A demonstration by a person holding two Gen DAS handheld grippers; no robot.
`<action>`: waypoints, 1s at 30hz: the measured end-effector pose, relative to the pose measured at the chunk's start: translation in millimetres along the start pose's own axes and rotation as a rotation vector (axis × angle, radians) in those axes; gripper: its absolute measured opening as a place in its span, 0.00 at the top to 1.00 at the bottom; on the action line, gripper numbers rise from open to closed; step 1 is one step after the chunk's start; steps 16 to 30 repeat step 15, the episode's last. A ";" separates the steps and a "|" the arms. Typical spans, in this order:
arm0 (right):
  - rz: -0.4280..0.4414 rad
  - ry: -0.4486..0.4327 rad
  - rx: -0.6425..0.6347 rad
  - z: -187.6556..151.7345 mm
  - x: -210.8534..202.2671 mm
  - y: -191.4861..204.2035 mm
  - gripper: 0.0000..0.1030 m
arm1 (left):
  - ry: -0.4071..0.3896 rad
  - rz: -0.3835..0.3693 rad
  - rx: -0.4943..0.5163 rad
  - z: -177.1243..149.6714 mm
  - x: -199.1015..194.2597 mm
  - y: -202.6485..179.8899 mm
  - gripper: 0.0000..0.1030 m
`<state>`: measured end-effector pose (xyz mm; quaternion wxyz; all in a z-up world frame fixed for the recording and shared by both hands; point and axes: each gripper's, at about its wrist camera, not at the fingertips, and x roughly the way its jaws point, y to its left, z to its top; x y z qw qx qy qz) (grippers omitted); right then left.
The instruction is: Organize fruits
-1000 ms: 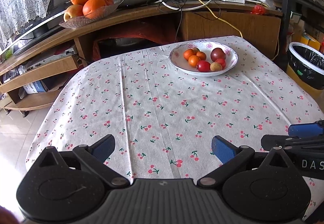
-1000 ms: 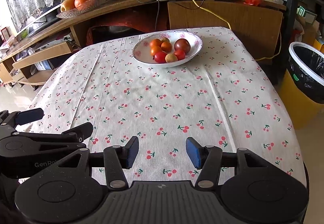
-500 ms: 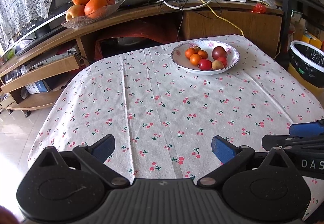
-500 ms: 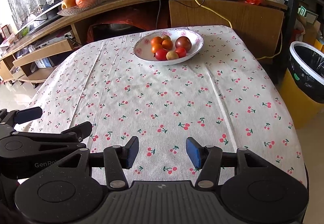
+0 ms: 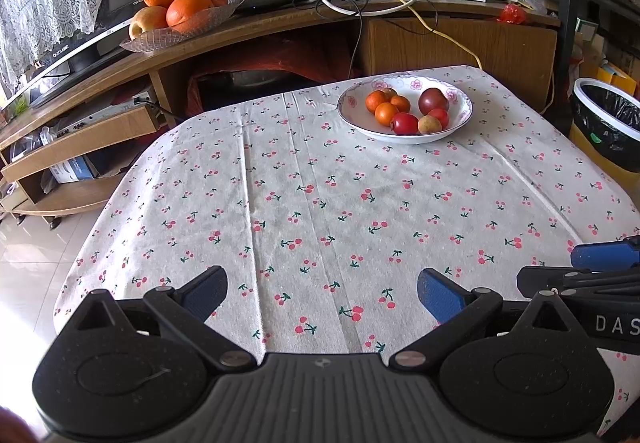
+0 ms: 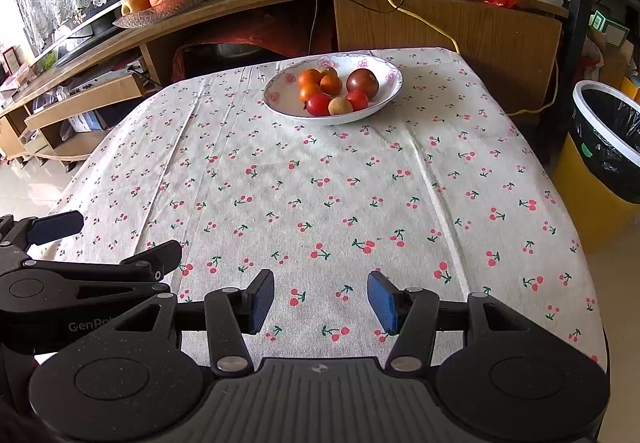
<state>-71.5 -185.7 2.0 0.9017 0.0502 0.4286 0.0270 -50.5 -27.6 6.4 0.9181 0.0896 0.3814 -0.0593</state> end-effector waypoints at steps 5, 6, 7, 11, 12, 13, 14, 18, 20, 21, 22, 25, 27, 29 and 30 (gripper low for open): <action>-0.001 0.001 -0.001 -1.4 0.6 0.0 0.53 | 0.002 0.000 0.001 -0.8 0.5 0.1 0.00; -0.001 0.001 -0.001 -1.1 0.6 0.0 0.53 | 0.003 0.000 0.001 -0.8 0.8 0.1 0.00; 0.000 0.001 -0.001 -0.9 0.6 0.0 0.53 | 0.003 0.000 0.001 -1.0 0.9 0.1 0.00; 0.000 0.001 -0.001 -1.7 0.9 0.1 0.53 | 0.002 0.003 0.003 -1.3 0.6 -0.3 0.00; 0.000 0.001 0.000 -1.8 0.8 0.0 0.53 | 0.001 0.004 0.005 -1.0 0.5 -0.7 0.00; 0.002 -0.001 0.001 -2.3 0.7 -0.1 0.53 | 0.001 0.005 0.005 -0.9 0.3 -0.8 0.00; 0.003 -0.002 0.002 -2.8 1.0 -0.3 0.52 | 0.001 0.005 0.002 -0.9 0.1 -0.8 0.00; 0.002 -0.005 0.002 -3.6 0.6 -0.3 0.52 | 0.002 0.006 0.000 -0.8 0.2 -1.0 0.00; 0.002 -0.005 0.002 -3.6 0.6 -0.3 0.52 | 0.002 0.006 0.000 -0.8 0.2 -1.0 0.00; 0.002 -0.005 0.002 -3.6 0.6 -0.3 0.52 | 0.002 0.006 0.000 -0.8 0.2 -1.0 0.00; 0.002 -0.005 0.002 -3.6 0.6 -0.3 0.52 | 0.002 0.006 0.000 -0.8 0.2 -1.0 0.00; 0.002 -0.005 0.002 -3.6 0.6 -0.3 0.52 | 0.002 0.006 0.000 -0.8 0.2 -1.0 0.00; 0.002 -0.005 0.002 -3.6 0.6 -0.3 0.52 | 0.002 0.006 0.000 -0.8 0.2 -1.0 0.00; 0.002 -0.005 0.002 -3.6 0.6 -0.3 0.52 | 0.002 0.006 0.000 -0.8 0.2 -1.0 0.00; 0.002 -0.005 0.002 -3.6 0.6 -0.3 0.52 | 0.002 0.006 0.000 -0.8 0.2 -1.0 0.00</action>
